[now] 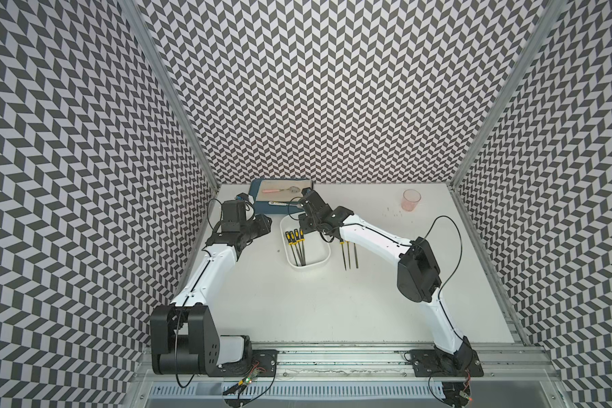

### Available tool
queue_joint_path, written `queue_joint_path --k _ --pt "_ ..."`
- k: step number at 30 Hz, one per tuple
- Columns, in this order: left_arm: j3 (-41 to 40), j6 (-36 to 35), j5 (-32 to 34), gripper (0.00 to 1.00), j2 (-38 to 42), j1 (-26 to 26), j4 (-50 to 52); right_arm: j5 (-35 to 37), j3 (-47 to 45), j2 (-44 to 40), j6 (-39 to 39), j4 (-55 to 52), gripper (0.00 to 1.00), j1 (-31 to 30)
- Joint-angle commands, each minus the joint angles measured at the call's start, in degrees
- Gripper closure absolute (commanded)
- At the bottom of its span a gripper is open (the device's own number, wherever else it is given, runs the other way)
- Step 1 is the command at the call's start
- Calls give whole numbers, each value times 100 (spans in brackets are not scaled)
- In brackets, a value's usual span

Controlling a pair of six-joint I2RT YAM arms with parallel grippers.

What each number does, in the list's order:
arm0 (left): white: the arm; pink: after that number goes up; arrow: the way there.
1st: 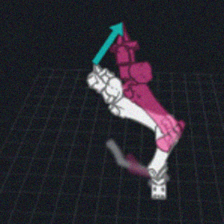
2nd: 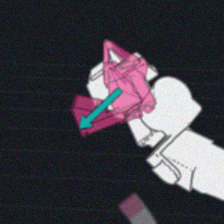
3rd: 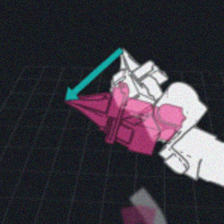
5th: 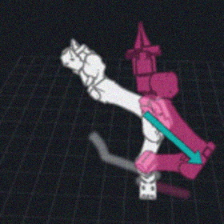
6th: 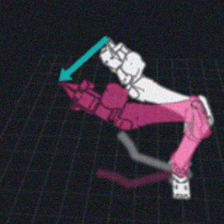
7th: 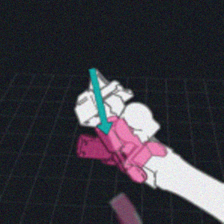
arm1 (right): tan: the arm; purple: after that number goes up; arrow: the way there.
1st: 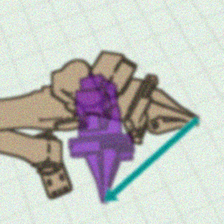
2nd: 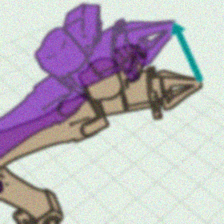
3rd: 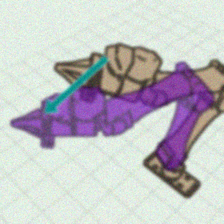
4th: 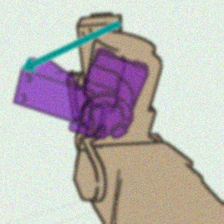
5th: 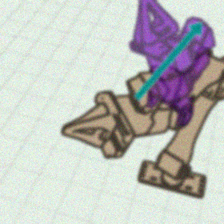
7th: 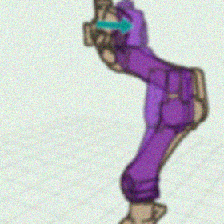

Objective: Take the file tool out of the storage box
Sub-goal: Adjust the storage box at the center of the board, then pick up the file tool from the storage box.

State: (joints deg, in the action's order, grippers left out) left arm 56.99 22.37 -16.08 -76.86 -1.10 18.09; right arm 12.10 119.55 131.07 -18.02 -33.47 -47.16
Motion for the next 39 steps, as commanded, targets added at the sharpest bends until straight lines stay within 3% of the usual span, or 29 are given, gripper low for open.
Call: queue_joint_path --k 1,39 --pt "-30 -65 97 68 10 -28 46 -186 385 460 155 123 53 -11" --pt "5 -78 -11 68 -21 -39 37 -486 1106 1777 53 -71 55 198"
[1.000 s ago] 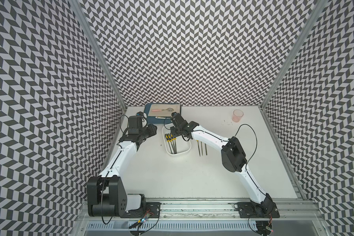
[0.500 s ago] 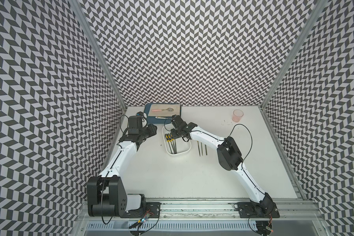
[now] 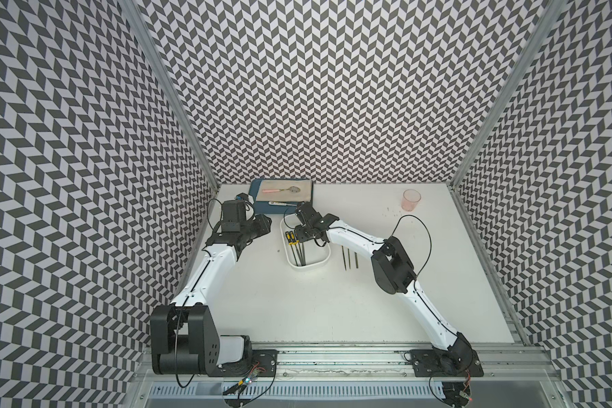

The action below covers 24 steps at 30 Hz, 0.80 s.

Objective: Take the file tool out of the storage box
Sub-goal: Pick up the file tool from the storage box.

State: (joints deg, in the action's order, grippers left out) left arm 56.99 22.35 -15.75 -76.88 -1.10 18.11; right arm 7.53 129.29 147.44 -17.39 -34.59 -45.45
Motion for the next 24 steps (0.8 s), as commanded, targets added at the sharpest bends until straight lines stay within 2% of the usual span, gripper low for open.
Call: queue_joint_path --k 1,6,12,16,24 --pt "5 -81 -42 68 -19 -37 35 -31 131 149 -33 44 55 30" --pt "5 -99 -45 68 -20 -34 44 -12 135 129 -64 49 62 28" --pt "-4 -99 -22 68 -15 -47 66 -23 131 119 -48 52 82 36" --pt "-2 -96 -12 68 -16 -48 66 -168 140 105 -126 2 91 45" --pt "5 -99 -6 68 -26 -64 71 -276 -220 -534 -366 376 94 27"
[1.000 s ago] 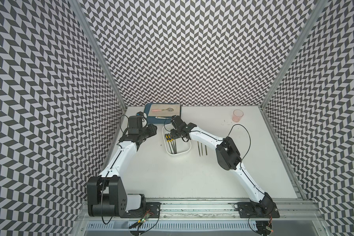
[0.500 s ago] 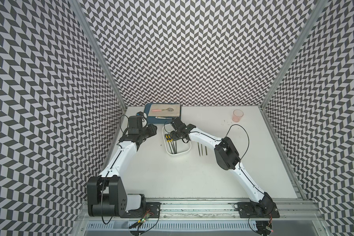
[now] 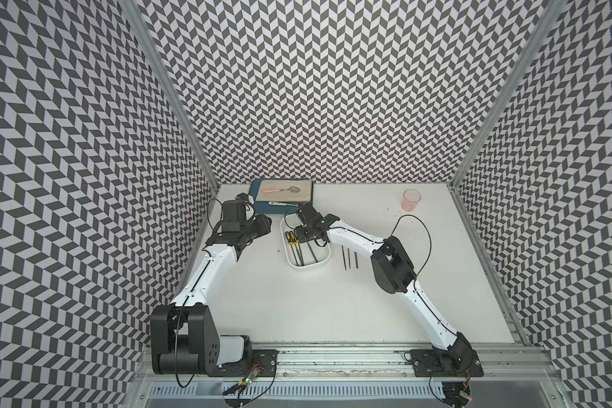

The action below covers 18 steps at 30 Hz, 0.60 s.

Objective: Take the file tool out of the storage box
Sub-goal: Pick up the file tool from the storage box.

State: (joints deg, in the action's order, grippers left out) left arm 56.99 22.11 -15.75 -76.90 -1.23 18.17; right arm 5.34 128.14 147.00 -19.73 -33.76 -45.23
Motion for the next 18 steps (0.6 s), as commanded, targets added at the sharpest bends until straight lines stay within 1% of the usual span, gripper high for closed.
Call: queue_joint_path --k 1,7,13,18 --pt "2 -75 1 68 -24 -52 61 -40 -108 -565 -139 323 94 1" --pt "-4 -83 19 68 -19 -61 72 145 -181 -1184 -153 424 94 5" --pt "-4 -91 45 68 -18 -78 73 310 -632 -1947 -107 690 94 17" --pt "-4 -94 64 68 -35 -96 81 803 -1111 -2548 -36 687 94 77"
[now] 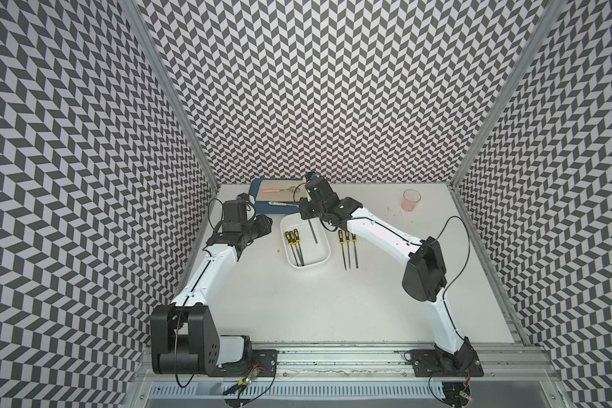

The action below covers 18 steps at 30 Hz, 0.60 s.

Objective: Take the file tool out of the storage box
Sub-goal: Pick up the file tool from the storage box.

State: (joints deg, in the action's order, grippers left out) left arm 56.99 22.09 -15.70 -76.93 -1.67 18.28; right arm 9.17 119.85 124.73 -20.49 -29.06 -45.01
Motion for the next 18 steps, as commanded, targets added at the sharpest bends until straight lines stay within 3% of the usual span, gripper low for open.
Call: queue_joint_path --k 1,6,14,18 --pt "4 -91 59 68 -40 -60 74 553 -435 -451 29 217 94 75" --pt "14 -91 54 68 -67 -78 79 880 -1494 -1112 109 234 95 323" --pt "22 -95 73 68 -85 -96 87 570 -3491 -1978 161 620 96 902" --pt "14 -117 116 68 -68 -113 107 595 -4036 -2062 297 828 96 1152"
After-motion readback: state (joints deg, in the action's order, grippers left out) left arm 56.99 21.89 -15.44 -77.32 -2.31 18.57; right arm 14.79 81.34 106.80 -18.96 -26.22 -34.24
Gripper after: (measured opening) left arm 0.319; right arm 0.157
